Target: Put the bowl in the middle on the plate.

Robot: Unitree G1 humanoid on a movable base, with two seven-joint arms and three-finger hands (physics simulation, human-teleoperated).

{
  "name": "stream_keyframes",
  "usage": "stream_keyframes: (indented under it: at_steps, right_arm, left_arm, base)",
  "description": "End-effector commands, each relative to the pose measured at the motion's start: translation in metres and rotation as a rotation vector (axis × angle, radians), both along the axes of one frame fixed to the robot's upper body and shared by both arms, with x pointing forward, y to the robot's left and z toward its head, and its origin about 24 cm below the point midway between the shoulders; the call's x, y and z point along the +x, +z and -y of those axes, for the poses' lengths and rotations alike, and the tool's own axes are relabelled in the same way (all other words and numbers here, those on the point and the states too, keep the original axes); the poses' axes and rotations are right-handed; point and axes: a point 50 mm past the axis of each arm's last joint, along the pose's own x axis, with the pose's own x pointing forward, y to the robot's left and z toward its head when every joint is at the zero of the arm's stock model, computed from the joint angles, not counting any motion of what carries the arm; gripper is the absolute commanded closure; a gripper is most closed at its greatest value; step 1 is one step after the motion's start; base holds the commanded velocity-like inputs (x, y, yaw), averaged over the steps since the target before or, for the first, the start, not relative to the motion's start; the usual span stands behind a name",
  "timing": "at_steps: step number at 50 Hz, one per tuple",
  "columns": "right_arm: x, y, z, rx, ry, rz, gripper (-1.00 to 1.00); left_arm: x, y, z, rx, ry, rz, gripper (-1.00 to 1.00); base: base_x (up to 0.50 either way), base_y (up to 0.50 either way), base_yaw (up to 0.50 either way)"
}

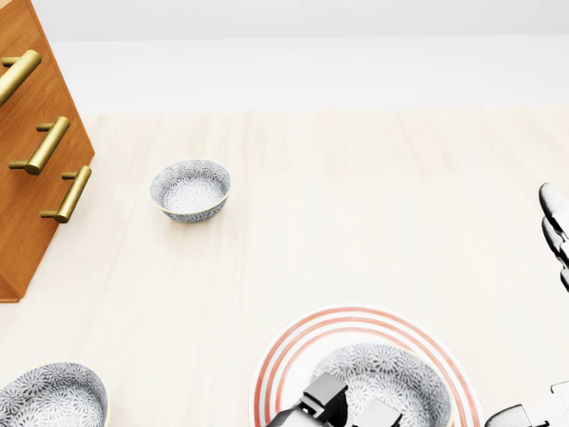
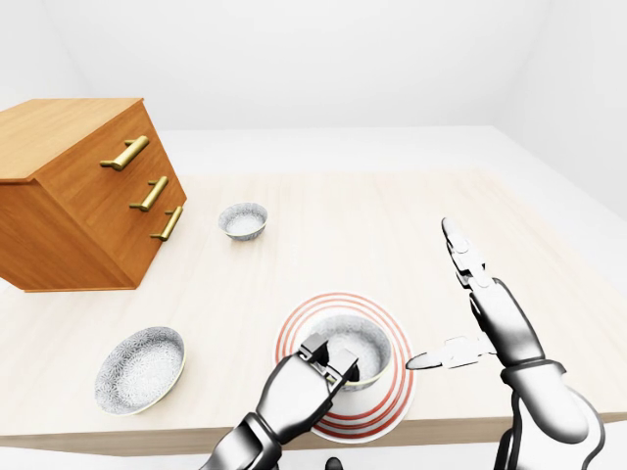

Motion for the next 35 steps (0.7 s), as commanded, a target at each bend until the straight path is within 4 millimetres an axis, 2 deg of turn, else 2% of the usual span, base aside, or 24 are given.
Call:
stream_keyframes:
  at_steps: [1, 35]
  right_arm:
    - [0.000, 0.001, 0.000, -0.003, 0.000, 0.004, -1.00]
    - [-0.001, 0.001, 0.000, -0.004, 0.001, 0.006, -1.00]
  left_arm:
    - [0.001, 0.001, 0.001, -0.015, 0.006, 0.021, 1.00]
    - [0.001, -0.009, 0.001, 0.026, 0.001, -0.023, 1.00]
  base:
    - [0.00, 0.00, 0.00]
    - [0.00, 0.00, 0.00]
